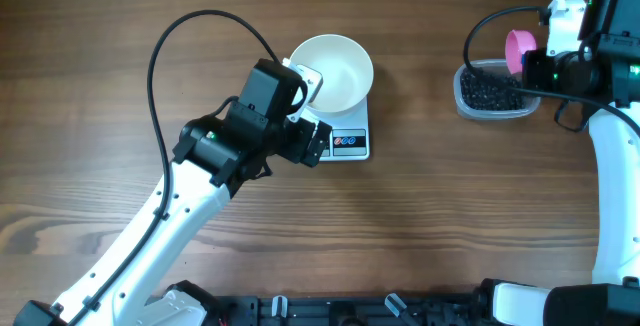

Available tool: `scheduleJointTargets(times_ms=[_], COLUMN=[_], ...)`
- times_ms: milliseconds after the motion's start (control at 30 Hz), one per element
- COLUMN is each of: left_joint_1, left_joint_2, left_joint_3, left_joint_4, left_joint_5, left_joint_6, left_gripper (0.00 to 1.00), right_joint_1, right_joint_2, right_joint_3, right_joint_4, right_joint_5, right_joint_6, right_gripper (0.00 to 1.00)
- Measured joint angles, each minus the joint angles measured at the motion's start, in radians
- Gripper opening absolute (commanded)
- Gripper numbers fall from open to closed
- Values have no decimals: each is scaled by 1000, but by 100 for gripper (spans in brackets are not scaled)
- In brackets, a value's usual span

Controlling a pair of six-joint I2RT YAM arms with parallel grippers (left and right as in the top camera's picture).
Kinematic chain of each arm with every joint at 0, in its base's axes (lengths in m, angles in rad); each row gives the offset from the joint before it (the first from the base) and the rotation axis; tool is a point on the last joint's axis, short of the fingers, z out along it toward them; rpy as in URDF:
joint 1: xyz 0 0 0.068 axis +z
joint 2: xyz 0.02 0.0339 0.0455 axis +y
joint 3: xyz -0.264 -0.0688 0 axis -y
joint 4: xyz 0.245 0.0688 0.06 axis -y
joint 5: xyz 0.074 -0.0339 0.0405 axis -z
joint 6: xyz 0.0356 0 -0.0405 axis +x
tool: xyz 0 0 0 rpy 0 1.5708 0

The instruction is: Scoop item into bowl and weigh 150g on scale

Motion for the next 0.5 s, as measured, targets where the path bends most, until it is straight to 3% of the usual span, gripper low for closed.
scheduleJointTargets(times_ms=[500], left_joint_1=[29], left_joint_2=[0], left_joint_3=[0], left_joint_4=[39], left_joint_5=[17], left_joint_6=[-23], left_gripper=[100], right_joint_1=[0], right_joint_2=[0], right_joint_3=[0], right_joint_4=[-4], right_joint_5=[0], right_joint_6=[0], right_gripper=[4])
